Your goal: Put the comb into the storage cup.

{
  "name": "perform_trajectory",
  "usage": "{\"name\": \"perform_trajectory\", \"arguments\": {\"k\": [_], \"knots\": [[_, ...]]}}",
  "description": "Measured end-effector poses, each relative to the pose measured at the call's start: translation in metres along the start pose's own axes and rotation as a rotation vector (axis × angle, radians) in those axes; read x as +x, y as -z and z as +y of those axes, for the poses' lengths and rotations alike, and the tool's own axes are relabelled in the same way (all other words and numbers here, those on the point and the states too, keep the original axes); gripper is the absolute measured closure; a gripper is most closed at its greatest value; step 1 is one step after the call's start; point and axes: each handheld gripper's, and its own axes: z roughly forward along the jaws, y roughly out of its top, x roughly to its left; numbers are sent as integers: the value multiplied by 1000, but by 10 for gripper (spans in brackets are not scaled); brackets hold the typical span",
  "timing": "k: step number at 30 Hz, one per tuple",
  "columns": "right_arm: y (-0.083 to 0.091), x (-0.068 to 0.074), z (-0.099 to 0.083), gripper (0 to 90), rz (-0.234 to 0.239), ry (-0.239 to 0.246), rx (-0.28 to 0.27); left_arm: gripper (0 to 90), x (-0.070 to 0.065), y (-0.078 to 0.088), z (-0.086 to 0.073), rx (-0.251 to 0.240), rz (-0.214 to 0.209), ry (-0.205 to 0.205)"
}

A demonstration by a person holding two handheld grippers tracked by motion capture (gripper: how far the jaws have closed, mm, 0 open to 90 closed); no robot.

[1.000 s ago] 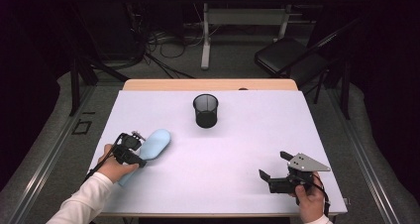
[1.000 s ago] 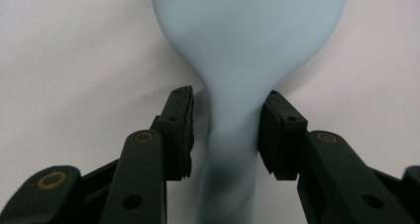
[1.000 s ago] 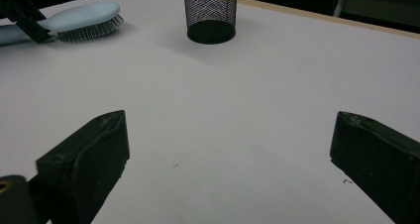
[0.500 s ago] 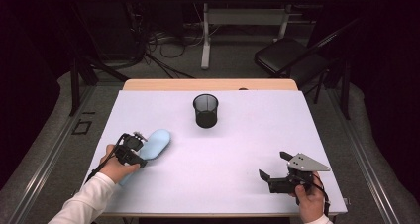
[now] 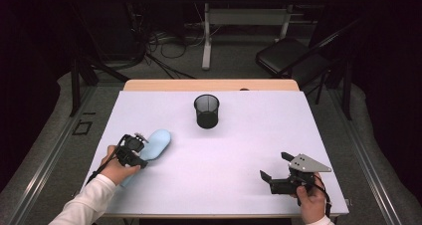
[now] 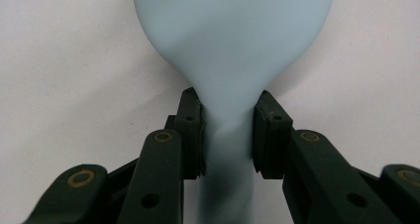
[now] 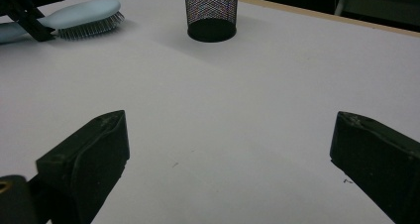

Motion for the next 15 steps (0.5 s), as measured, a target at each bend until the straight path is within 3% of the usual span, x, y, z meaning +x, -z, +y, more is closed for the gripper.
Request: {"name": "perform_trajectory", "arguments": {"k": [15], "knots": [[0, 0, 0, 15, -2, 3, 2, 698, 0, 0, -3, -24, -12, 9]]}}
